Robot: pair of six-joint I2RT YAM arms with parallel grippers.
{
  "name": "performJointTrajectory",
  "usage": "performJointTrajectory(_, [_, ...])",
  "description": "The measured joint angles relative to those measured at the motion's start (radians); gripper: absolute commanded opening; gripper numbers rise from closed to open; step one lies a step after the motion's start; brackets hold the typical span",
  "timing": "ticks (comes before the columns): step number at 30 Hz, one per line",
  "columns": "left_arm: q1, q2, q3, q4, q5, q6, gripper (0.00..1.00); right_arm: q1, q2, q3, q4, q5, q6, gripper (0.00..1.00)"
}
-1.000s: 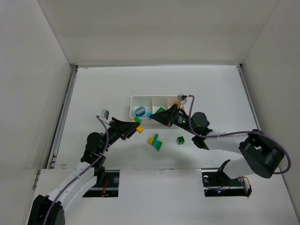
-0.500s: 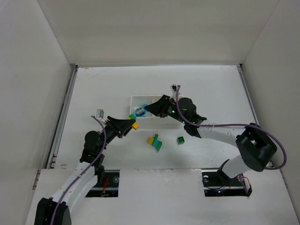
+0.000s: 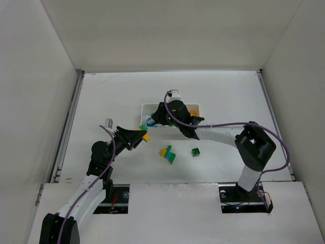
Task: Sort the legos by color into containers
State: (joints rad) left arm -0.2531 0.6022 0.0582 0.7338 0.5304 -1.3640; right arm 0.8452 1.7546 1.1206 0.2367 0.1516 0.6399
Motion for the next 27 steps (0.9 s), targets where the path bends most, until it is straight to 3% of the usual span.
performJointTrajectory(2, [0.002, 0.0, 0.0, 0.002, 0.009, 0.001, 0.19, 0.0, 0.009, 0.008, -0.018, 0.023, -0.012, 0.42])
performJointTrajectory(5, [0.002, 0.0, 0.0, 0.003, 0.015, 0.002, 0.19, 0.001, 0.013, 0.019, -0.03, 0.042, -0.021, 0.61])
performJointTrajectory(8, [0.0, 0.0, 0.0, 0.003, 0.015, 0.002, 0.19, 0.001, 0.012, 0.031, -0.031, 0.05, -0.03, 0.72])
performJointTrajectory(13, [-0.001, 0.0, 0.0, 0.003, 0.019, 0.003, 0.19, 0.001, -0.029, 0.013, -0.034, 0.049, -0.033, 0.71])
performJointTrajectory(17, [-0.018, 0.002, 0.0, 0.008, 0.021, 0.002, 0.19, 0.002, -0.185, -0.106, 0.004, -0.011, 0.008, 0.72])
performJointTrajectory(22, [-0.071, 0.005, 0.0, 0.019, 0.036, 0.002, 0.19, 0.0, -0.391, -0.309, 0.186, -0.156, 0.131, 0.81])
performJointTrajectory(27, [-0.129, -0.003, 0.0, 0.029, 0.043, 0.006, 0.19, -0.001, -0.393, -0.388, 0.357, -0.328, 0.259, 0.86])
